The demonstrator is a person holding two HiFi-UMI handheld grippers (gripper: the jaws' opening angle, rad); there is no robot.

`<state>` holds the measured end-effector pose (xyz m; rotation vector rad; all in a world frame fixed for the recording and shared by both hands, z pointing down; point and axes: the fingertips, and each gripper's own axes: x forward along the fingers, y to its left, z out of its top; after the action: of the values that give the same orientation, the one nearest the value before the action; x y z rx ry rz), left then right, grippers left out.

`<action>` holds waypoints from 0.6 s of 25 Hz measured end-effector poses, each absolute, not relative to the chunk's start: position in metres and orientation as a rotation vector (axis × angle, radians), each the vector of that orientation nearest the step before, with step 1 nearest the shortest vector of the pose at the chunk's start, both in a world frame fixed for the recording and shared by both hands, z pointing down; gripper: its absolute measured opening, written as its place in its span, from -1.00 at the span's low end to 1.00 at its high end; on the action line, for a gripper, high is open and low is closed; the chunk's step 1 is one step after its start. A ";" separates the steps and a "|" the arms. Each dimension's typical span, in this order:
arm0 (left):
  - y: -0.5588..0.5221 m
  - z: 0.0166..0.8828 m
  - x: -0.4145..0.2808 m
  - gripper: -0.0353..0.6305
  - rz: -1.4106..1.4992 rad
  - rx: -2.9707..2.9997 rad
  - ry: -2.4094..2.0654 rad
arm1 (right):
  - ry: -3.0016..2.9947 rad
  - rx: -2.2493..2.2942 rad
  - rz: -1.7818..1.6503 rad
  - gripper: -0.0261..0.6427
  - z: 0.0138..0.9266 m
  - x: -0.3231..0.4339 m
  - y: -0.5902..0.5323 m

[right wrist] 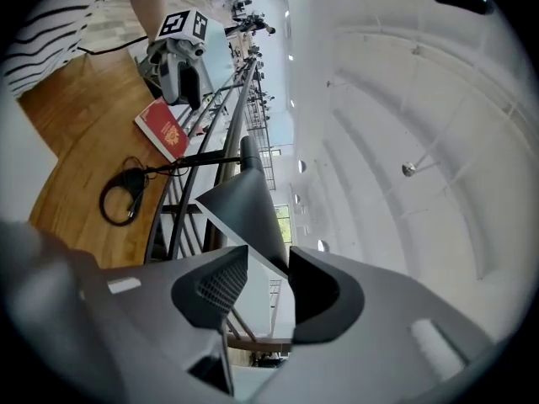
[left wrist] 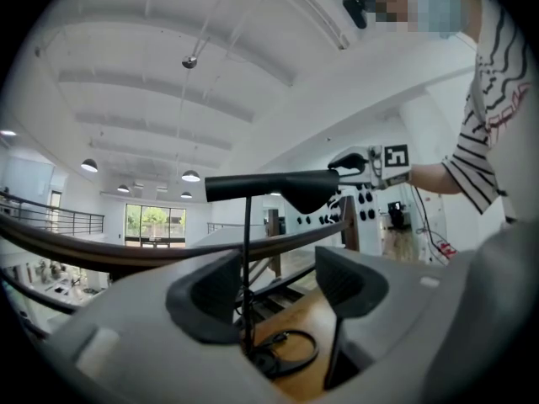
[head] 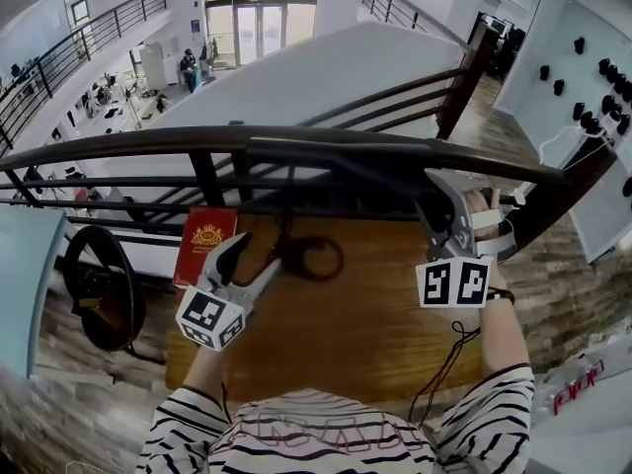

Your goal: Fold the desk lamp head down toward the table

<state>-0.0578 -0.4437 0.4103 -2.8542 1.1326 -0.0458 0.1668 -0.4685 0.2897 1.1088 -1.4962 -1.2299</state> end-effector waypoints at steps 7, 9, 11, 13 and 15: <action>-0.444 0.413 -0.049 -0.07 -0.064 -2.850 1.135 | -1.620 1.253 -1.157 -0.59 0.329 0.174 -0.469; -0.445 0.416 -0.046 -0.07 -0.073 -2.853 1.133 | -1.658 1.273 -1.112 -0.59 0.352 0.173 -0.472; -0.447 0.418 -0.044 -0.07 -0.084 -2.857 1.130 | -1.693 1.298 -1.074 -0.59 0.375 0.170 -0.474; -0.447 0.419 -0.042 -0.07 -0.093 -2.861 1.133 | -1.725 1.333 -1.043 -0.60 0.395 0.167 -0.476; -0.448 0.420 -0.041 -0.07 -0.100 -2.862 1.139 | -1.762 1.376 -1.007 -0.60 0.412 0.162 -0.478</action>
<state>-0.0414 -0.4478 0.4199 -2.8616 1.1393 -0.0997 0.1619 -0.4783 0.4123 1.3762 -1.7623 -1.0074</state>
